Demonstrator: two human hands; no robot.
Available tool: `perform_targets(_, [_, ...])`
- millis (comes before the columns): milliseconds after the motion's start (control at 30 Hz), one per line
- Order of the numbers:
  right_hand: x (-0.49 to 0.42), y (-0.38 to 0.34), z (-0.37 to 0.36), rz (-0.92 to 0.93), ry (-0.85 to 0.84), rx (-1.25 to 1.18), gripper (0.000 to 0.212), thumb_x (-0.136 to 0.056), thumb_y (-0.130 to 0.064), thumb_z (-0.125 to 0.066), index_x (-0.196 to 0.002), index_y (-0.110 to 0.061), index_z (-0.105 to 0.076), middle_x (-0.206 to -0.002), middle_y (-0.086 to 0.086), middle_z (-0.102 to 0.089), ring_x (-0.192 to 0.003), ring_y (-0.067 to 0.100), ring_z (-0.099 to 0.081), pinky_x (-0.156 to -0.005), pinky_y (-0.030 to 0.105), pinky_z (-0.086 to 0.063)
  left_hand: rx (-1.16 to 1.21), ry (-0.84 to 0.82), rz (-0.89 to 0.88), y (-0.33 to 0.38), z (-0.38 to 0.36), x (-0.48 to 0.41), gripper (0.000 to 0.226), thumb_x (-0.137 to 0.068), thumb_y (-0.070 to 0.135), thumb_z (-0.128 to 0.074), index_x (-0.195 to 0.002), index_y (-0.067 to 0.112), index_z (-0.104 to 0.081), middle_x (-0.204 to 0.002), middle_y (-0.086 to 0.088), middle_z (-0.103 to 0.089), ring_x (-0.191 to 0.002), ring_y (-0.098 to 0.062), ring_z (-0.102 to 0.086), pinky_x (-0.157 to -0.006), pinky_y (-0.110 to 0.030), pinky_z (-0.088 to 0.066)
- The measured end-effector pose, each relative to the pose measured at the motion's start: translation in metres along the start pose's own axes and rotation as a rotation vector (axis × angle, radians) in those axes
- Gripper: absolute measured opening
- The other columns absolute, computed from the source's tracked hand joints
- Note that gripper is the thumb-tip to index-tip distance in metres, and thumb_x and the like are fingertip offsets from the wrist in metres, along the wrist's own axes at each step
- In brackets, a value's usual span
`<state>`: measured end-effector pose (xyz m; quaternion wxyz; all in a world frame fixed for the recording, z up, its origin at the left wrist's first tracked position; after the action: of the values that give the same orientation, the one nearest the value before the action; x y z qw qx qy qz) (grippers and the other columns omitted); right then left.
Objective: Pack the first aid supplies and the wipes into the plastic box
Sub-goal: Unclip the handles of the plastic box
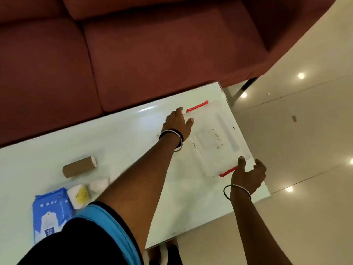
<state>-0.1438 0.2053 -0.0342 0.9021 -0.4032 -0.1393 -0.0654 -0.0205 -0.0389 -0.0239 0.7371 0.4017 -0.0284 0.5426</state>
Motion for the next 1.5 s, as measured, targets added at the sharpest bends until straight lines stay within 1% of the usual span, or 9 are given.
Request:
perform_targets(167, [-0.007,0.036,-0.014,-0.274,-0.136,-0.134,0.061,-0.086,-0.056,-0.059,-0.132,-0.017,-0.052,-0.109,0.007,-0.070,-0.106,0.031,-0.066,-0.098,0.045,-0.050,0.083,-0.028,0.022,0.006,-0.009,-0.026,0.065,-0.095,0.043,-0.047,-0.149,0.015,-0.025,-0.151,-0.012,-0.038,-0.138,-0.032,-0.036,-0.111,-0.046,-0.035])
perform_targets(267, [-0.007,0.037,-0.020,-0.250,-0.221,-0.235,0.036,-0.090,-0.052,-0.058,-0.084,-0.018,-0.067,-0.083,-0.001,-0.068,-0.094,0.033,-0.071,-0.087,0.051,-0.058,0.160,-0.077,0.045,0.006,-0.016,-0.033,0.059,-0.093,0.043,-0.050,-0.143,0.015,-0.036,-0.141,-0.012,-0.048,-0.127,-0.030,-0.047,-0.104,-0.041,-0.042])
perform_targets(367, [-0.008,0.035,-0.019,-0.267,-0.215,-0.245,0.032,-0.091,-0.042,-0.059,-0.067,-0.020,-0.063,-0.075,0.003,-0.066,-0.082,0.031,-0.069,-0.078,0.051,-0.061,0.279,-0.082,0.115,0.001,-0.014,-0.034,0.046,-0.088,0.034,-0.058,-0.130,0.016,-0.049,-0.126,-0.009,-0.057,-0.100,-0.024,-0.057,-0.082,-0.031,-0.047])
perform_targets(467, [-0.013,0.036,-0.010,-0.300,-0.199,-0.271,0.024,-0.090,-0.036,-0.064,-0.071,-0.022,-0.066,-0.080,0.005,-0.068,-0.085,0.033,-0.068,-0.077,0.049,-0.060,0.377,-0.067,0.099,-0.006,-0.008,-0.021,0.034,-0.086,0.029,-0.062,-0.118,0.018,-0.056,-0.113,-0.004,-0.061,-0.084,-0.015,-0.056,-0.062,-0.019,-0.040])
perform_targets(633, [-0.010,0.034,0.018,-0.209,-0.242,-0.288,0.017,-0.086,-0.039,-0.066,-0.072,-0.036,-0.075,-0.091,0.011,-0.070,-0.080,0.029,-0.062,-0.080,0.052,-0.055,0.481,-0.008,0.039,-0.035,0.002,0.040,0.022,-0.088,0.031,-0.063,-0.105,0.019,-0.061,-0.094,0.010,-0.064,-0.086,-0.010,-0.059,-0.066,-0.015,-0.042])
perform_targets(800, [0.014,0.033,0.037,-0.111,-0.327,-0.282,0.008,-0.086,-0.035,-0.070,-0.091,-0.035,-0.077,-0.105,0.004,-0.075,-0.101,0.029,-0.071,-0.087,0.053,-0.057,0.611,-0.004,0.145,-0.094,0.004,0.105,0.016,-0.090,0.030,-0.062,-0.097,0.015,-0.064,-0.098,-0.004,-0.070,-0.093,-0.026,-0.068,-0.085,-0.049,-0.056])
perform_targets(1033, [0.065,0.046,0.026,0.061,-0.481,-0.154,0.028,-0.089,-0.030,-0.070,-0.116,-0.023,-0.072,-0.107,-0.003,-0.075,-0.104,0.021,-0.070,-0.094,0.050,-0.055,0.570,0.100,0.307,-0.177,0.004,0.197,0.035,-0.091,0.047,-0.053,-0.078,0.015,-0.055,-0.082,0.000,-0.073,-0.077,-0.016,-0.071,-0.075,-0.053,-0.057])
perform_targets(1367, [0.093,0.054,-0.035,0.147,-0.667,-0.064,0.029,-0.085,-0.035,-0.073,-0.114,-0.032,-0.072,-0.109,-0.006,-0.076,-0.106,0.021,-0.070,-0.097,0.053,-0.053,0.558,0.228,0.407,-0.249,-0.012,0.242,0.028,-0.091,0.046,-0.054,-0.083,0.020,-0.056,-0.070,0.005,-0.072,-0.067,0.000,-0.069,-0.073,-0.040,-0.059])
perform_targets(1500, [0.090,0.054,-0.050,0.179,-0.693,-0.043,0.032,-0.087,-0.034,-0.072,-0.118,-0.028,-0.071,-0.111,0.000,-0.075,-0.108,0.025,-0.070,-0.096,0.056,-0.053,0.481,0.225,0.375,-0.254,-0.023,0.241,0.026,-0.092,0.046,-0.053,-0.100,0.021,-0.055,-0.078,0.000,-0.073,-0.069,-0.011,-0.070,-0.066,-0.034,-0.058])
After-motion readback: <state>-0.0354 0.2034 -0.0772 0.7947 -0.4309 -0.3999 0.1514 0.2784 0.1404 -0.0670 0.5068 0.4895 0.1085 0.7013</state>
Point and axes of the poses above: each hand's wrist, its own x-axis away from the middle knuckle, its own z-axis out of the back of the hand, y = z × x, the point moved 5 cm from there along -x, towards the middle knuckle
